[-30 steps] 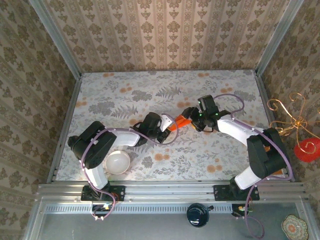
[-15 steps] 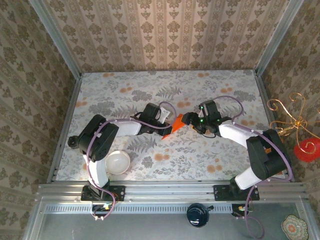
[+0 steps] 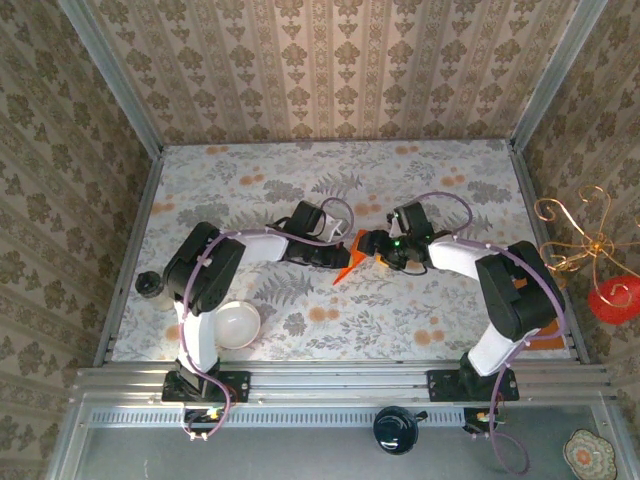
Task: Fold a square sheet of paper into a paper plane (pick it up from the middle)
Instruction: Fold the wing for the fifth time at the center of the table.
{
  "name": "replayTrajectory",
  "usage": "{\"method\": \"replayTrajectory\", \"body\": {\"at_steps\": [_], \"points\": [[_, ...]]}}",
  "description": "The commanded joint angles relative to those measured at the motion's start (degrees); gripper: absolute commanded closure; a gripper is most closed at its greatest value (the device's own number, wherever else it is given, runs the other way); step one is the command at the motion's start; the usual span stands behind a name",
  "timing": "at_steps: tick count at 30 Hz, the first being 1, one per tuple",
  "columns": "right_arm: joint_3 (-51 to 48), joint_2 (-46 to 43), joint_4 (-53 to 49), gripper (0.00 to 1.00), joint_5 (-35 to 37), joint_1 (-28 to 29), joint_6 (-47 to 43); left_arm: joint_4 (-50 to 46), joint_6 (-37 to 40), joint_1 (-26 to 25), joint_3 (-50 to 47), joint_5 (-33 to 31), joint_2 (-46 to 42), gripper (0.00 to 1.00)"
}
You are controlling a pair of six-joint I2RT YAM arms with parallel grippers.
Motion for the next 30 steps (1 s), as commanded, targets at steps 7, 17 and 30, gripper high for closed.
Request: {"method": "replayTrajectory", "body": {"at_steps": [7,17,30], "points": [[1.73,2.87,1.12,0.31,-2.34,-0.62,-1.25,1.12,-6.78,1.55,0.89,5.65,2.04,1.0],[2.9,5.74,1.64,0.31,-3.55,-1.84,-1.96,6.82,-12.99,2.56,-0.76,8.95,3.45,1.0],[7.17,9.93,-7.9,0.37,4.17,-1.34,-3.28,8.83,-16.45,2.97,-1.17,9.57,5.02,1.0]]}}
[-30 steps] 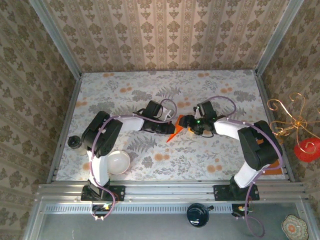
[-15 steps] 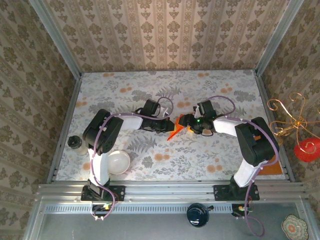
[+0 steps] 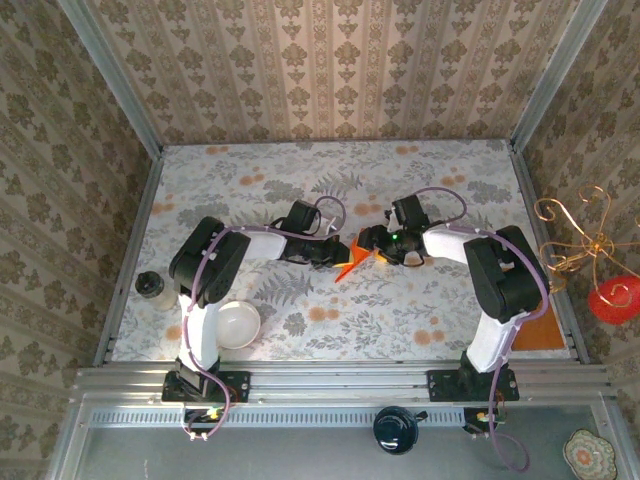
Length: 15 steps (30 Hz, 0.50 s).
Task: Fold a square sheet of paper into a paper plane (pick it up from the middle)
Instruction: Fold the wing for the fifth time at the center of the table.
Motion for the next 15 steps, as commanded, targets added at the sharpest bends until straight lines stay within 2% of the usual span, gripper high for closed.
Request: {"method": "replayTrajectory", "body": {"at_steps": [1,5,15], "points": [[1.14,2.7,-4.77,0.37,5.38,0.39,-1.54,1.27,-1.44,0.66,-0.94,1.24,1.13,1.0],[2.14,4.02,-7.05,0.39,7.69,1.12,-0.97,1.18,-1.03,0.66,-1.31,0.9,1.21,1.0],[5.71,7.25,-13.28,0.37,12.96,3.28,0.61,-0.32,1.55,0.48,-1.84,-0.58,0.78,0.85]]}}
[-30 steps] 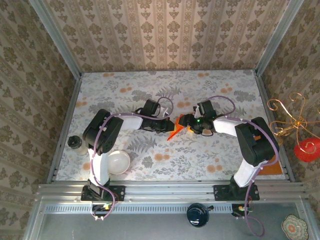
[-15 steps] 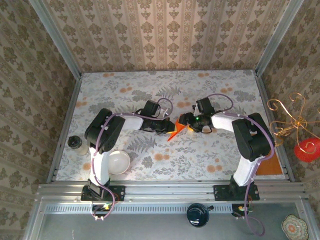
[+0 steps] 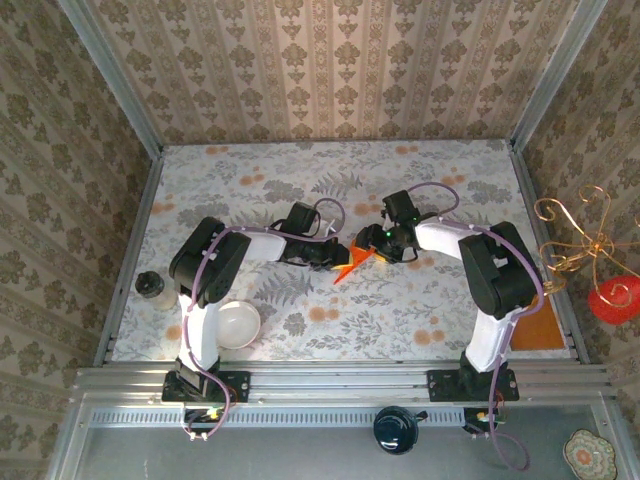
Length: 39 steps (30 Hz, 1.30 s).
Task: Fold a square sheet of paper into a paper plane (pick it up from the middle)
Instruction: Fold the wing for the fifth time at the center of the table.
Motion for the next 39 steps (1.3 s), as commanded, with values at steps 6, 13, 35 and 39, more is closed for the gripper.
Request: {"method": "replayTrajectory", "body": {"at_steps": [6,13,35,39], "points": [[1.23,6.16,-6.95,0.38,8.8,1.52,0.1,-1.45,2.14,0.52,-1.04,-1.13,-0.85,0.77],[1.43,6.43,-7.35,0.4,9.16,1.71,0.19,-4.66,4.06,0.52,-2.12,-4.37,-5.2,0.69],[1.08,7.01,-6.89,0.41,8.89,1.62,1.22,-13.78,10.76,-4.22,-4.37,-18.07,-10.55,0.63],[1.0,7.1,-6.98,0.4,8.98,1.66,1.33,-13.78,10.72,-4.16,-4.21,-18.25,-9.97,0.68]]}}
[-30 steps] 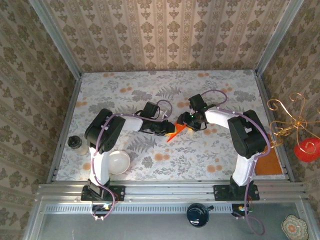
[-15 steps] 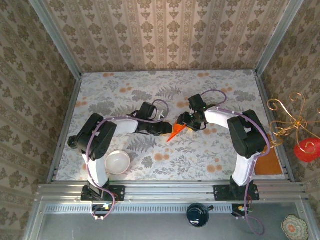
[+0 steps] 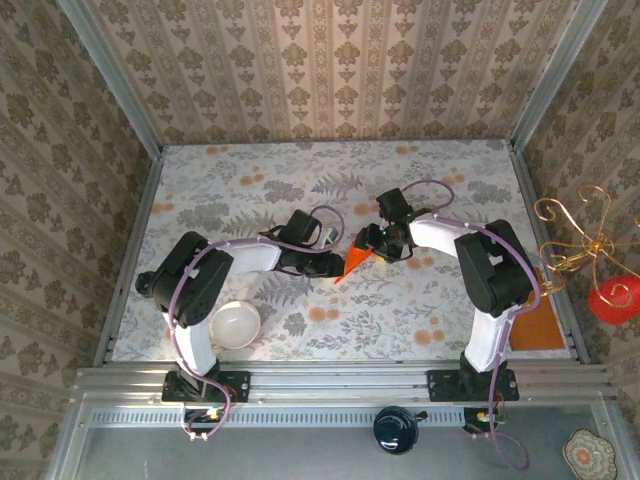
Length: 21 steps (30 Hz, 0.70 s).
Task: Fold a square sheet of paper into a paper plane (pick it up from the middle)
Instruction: Fold the wing for the fifth time at the center of the table.
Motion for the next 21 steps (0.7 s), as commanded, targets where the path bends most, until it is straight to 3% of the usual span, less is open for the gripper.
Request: {"method": "replayTrajectory", "body": {"at_steps": [1,10,21], "points": [[-1.95,5.75,-2.5,0.4,5.09,0.32,0.17,-1.64,1.53,-0.2,0.99,-0.85,1.16,0.69],[-1.85,6.47,-2.74,0.43,5.09,0.32,0.08,-2.68,1.36,-0.23,1.14,-1.91,2.63,0.77],[-1.85,7.05,-3.2,0.45,5.77,0.35,-0.44,-4.24,1.44,-0.07,2.12,-2.72,3.9,0.79]]}}
